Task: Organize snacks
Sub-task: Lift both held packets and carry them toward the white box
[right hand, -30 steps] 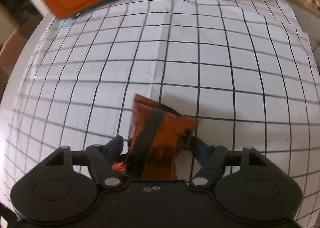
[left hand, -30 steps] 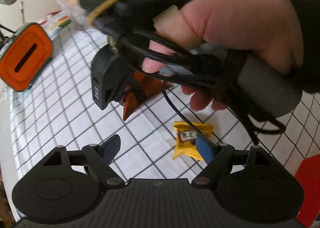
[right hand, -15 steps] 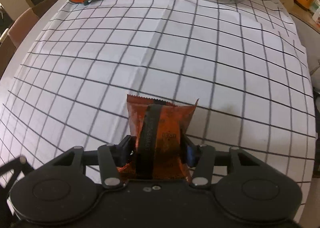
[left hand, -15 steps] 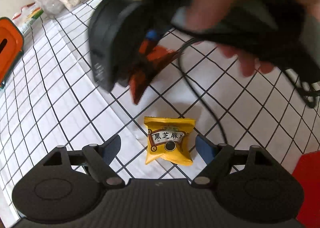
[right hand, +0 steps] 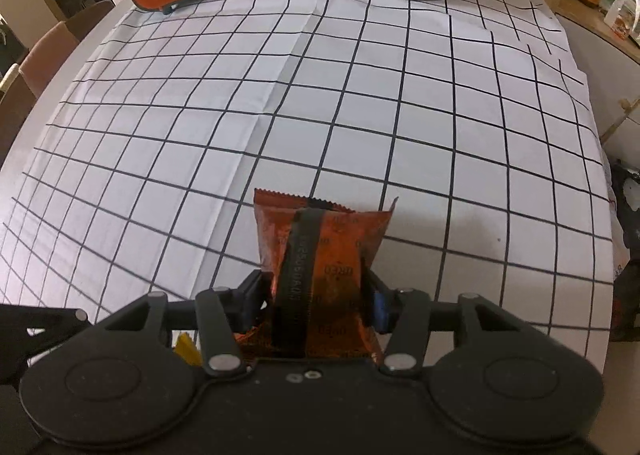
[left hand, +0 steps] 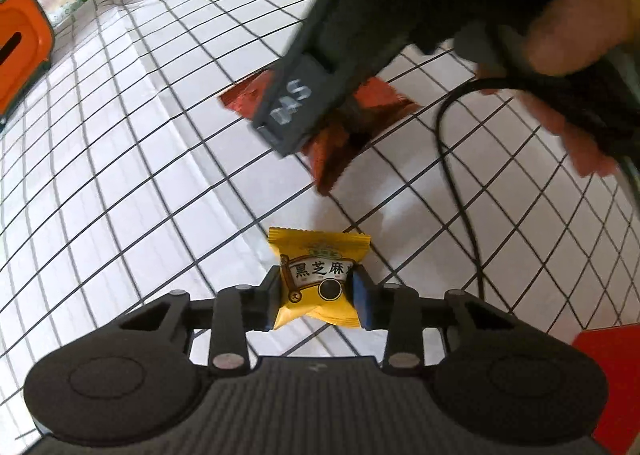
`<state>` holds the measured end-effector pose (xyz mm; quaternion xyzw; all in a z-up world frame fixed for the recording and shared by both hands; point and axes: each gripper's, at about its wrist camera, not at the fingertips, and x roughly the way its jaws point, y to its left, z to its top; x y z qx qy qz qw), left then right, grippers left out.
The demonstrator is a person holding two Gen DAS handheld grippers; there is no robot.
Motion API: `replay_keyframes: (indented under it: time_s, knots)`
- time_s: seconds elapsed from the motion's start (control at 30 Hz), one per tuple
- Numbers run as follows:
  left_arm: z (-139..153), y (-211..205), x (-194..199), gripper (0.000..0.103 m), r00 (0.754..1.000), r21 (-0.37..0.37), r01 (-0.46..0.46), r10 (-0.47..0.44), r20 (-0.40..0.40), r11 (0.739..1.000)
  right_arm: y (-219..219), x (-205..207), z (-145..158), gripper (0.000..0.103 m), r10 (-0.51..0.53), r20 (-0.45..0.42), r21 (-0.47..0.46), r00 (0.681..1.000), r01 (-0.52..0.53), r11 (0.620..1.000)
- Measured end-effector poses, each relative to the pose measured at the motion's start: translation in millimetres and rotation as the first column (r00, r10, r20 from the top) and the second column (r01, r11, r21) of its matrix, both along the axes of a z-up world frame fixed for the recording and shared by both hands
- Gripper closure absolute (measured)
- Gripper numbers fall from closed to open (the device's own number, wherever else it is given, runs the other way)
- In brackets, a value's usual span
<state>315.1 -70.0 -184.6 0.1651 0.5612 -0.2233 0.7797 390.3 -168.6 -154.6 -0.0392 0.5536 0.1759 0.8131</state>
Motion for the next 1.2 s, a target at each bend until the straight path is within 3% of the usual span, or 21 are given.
replay_keyframes:
  time_s: [0.33, 0.67, 0.93, 1.0, 1.07, 1.1, 1.2]
  knots:
    - [8, 15, -7, 0.068, 0.993, 0.025, -0.115, 0.115, 0.024, 0.993, -35, -35, 19, 0.053, -0.018, 0.015, 0.048, 1.0, 0.017, 0.999]
    - [51, 27, -15, 0.07, 0.974, -0.011, -0.206, 0.206, 0.09, 0.979, -65, -85, 59, 0.053, -0.037, 0.068, 0.12, 0.997, 0.029, 0.992]
    - [54, 21, -17, 0.069, 0.98, 0.008, -0.194, 0.194, 0.05, 0.981, -89, -126, 75, 0.053, -0.046, 0.075, 0.194, 0.996, 0.031, 0.981]
    - [47, 18, -14, 0.066, 0.981, 0.02, -0.192, 0.192, 0.043, 0.981, -96, -135, 71, 0.053, -0.051, 0.064, 0.216, 0.997, 0.036, 0.976]
    - [39, 15, -10, 0.048, 0.98, 0.039, -0.2, 0.199, 0.023, 0.979, -102, -142, 67, 0.053, -0.066, 0.048, 0.24, 0.997, 0.053, 0.969]
    - [34, 15, -6, 0.045, 0.977, 0.046, -0.212, 0.211, 0.012, 0.976, -105, -144, 64, 0.053, -0.073, 0.042, 0.252, 0.996, 0.06, 0.966]
    - [21, 13, 4, 0.044, 0.972, 0.061, -0.232, 0.233, -0.015, 0.971, -112, -148, 58, 0.053, -0.087, 0.029, 0.278, 0.996, 0.076, 0.957]
